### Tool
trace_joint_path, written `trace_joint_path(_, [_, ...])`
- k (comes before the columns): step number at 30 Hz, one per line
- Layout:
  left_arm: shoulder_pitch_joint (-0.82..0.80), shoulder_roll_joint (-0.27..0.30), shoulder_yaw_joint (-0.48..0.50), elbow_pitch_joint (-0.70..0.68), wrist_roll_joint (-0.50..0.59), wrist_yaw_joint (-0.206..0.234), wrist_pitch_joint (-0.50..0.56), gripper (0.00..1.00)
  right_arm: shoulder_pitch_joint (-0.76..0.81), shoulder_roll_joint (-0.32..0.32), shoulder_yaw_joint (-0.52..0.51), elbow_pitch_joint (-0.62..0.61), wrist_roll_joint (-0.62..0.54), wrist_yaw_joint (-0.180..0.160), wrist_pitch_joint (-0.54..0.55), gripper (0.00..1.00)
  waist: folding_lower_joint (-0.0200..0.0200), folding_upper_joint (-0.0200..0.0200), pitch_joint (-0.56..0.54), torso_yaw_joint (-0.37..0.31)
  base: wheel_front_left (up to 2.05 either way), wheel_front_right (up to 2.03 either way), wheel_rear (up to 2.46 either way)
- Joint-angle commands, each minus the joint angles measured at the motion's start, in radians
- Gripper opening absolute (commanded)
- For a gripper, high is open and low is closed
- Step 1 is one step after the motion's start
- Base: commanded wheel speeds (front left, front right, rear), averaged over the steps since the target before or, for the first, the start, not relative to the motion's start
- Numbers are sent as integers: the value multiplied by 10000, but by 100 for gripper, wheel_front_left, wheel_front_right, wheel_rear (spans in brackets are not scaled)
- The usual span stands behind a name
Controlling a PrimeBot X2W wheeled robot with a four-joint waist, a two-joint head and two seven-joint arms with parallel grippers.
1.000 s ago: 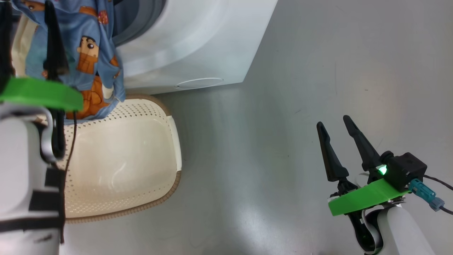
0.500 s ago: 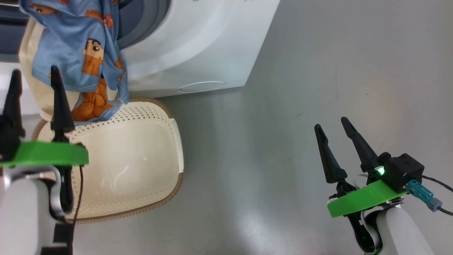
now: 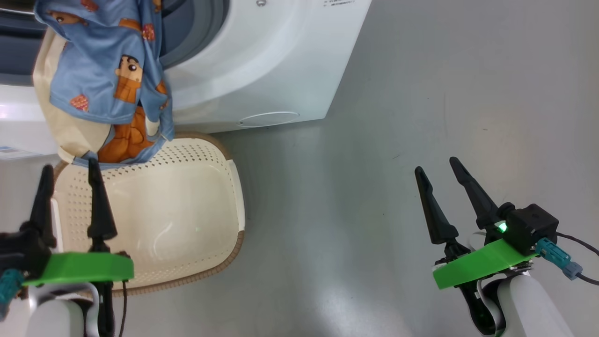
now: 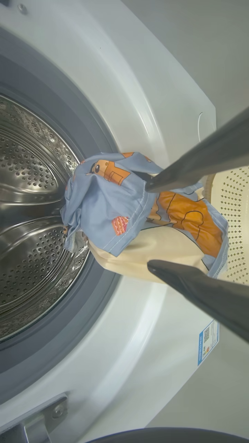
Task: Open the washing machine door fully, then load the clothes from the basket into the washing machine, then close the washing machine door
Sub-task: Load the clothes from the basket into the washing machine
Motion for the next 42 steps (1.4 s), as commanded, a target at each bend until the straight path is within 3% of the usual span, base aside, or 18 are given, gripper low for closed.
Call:
trace_joint_path(1, [233,179,369,-314,91,3,-51,100,245,-41,244,-194,-10,16,-118,100,0,0,-2,20,0,0,0])
trace_joint_path(24, [2094,-297,683,-561,31,247,-51,100,159,-115,300,-124,57,16,-118,100,0,0,-149,12,0,0,0])
trace_joint_path(42, [1298,-320,506,28,88,99,-51,100,116,-135,278,-135,76,16,-118,100,0,0,-15,11,0,0,0])
